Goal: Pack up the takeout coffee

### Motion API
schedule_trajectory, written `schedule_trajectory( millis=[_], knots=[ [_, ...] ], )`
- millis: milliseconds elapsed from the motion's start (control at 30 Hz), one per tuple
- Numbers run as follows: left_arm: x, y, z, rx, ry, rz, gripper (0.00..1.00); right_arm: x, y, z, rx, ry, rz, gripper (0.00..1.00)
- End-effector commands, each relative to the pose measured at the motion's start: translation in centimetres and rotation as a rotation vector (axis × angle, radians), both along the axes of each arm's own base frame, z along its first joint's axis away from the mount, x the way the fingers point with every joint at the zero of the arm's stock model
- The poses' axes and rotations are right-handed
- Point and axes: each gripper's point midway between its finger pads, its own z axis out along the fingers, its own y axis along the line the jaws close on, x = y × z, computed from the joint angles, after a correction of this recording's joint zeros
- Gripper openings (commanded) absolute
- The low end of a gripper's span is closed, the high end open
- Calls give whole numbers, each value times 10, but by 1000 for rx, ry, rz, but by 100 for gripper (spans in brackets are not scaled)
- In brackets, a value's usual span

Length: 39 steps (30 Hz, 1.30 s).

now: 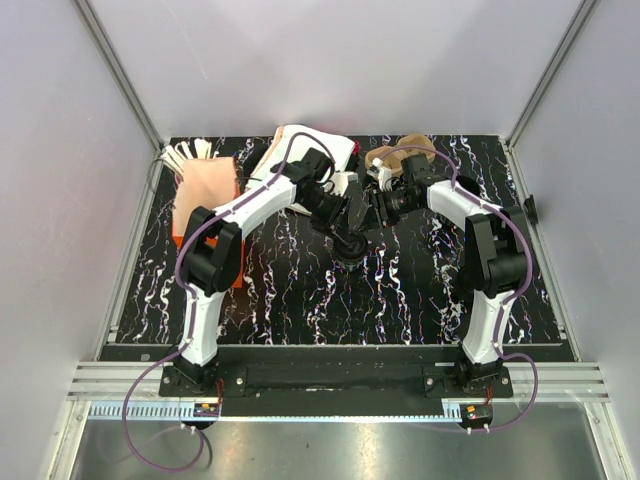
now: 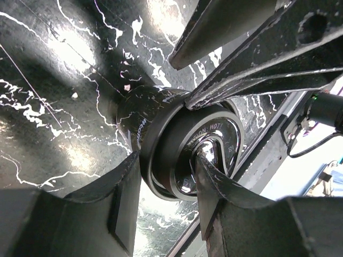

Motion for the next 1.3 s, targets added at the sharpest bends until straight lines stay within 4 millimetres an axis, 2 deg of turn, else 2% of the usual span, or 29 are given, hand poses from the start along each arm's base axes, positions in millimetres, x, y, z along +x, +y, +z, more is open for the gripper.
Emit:
schedule_trajectory(
  millis=[0,33,100,233,400,433,633,800,1100,1267],
  knots=[
    [17,26,-51,221,-126,-2,29,-74,-30,-94,-350,247,94,37],
    [17,25,-49,219,-129,-2,29,-74,-30,-92,-348,245,94,38],
    [18,26,-49,221,-134,0,29,-64,-25,-76,-325,190,90,41],
    [20,25,-47,218,-138,3,30,-35,-17,-32,-280,75,50,51],
    [22,21,-43,204,-139,10,31,-8,-17,8,-254,-18,-13,61],
    [23,20,-40,197,-142,10,33,-2,-17,20,-242,-47,-25,62],
    [31,13,-27,169,-152,20,44,16,-27,62,-211,-134,-89,69],
    [40,11,-12,154,-170,32,57,22,-38,92,-195,-193,-131,74],
    [46,8,18,108,-197,41,80,7,-45,119,-186,-252,-139,83],
    [50,5,55,44,-249,36,88,1,-49,131,-198,-286,-143,84]
  ],
)
